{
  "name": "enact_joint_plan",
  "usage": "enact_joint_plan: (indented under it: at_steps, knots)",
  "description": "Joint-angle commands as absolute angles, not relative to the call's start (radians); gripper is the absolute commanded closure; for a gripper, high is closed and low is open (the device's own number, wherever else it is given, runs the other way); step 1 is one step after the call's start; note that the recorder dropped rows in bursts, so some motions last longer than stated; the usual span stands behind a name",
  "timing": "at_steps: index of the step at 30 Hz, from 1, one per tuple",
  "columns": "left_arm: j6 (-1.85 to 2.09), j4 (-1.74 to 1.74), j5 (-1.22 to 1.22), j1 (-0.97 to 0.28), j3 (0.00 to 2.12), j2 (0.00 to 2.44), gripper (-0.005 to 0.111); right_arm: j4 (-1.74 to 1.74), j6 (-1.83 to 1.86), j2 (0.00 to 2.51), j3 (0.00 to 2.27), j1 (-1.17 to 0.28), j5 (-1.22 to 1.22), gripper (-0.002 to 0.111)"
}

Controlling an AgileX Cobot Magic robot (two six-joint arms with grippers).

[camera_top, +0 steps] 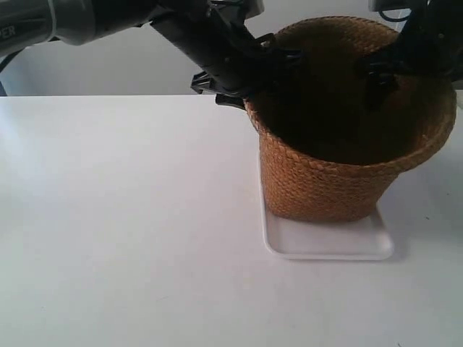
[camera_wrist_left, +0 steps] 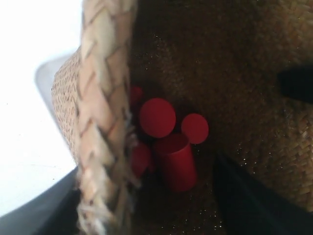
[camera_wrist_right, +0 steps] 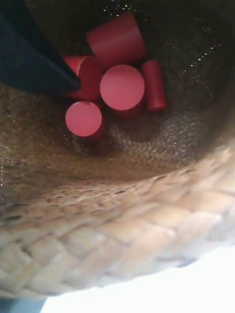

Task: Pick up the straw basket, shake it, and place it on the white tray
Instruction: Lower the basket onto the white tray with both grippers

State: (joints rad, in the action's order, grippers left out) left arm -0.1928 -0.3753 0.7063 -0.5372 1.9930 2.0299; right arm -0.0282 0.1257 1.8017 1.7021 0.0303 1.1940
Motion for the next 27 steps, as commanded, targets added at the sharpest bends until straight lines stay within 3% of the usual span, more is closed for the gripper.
enact_joint_plan:
  at_steps: [1, 27]
  knots:
    - [-0.180, -0.403, 0.748, -0.541, 2.017, 2.013, 0.039, -0.027, 0.129, 1.793, 1.699, 0.030, 1.179, 0.038]
    - [-0.179, -0.254, 0.821, -0.541, 2.079, 2.003, 0.039, 0.048, 0.127, 1.793, 1.699, 0.030, 1.151, 0.038]
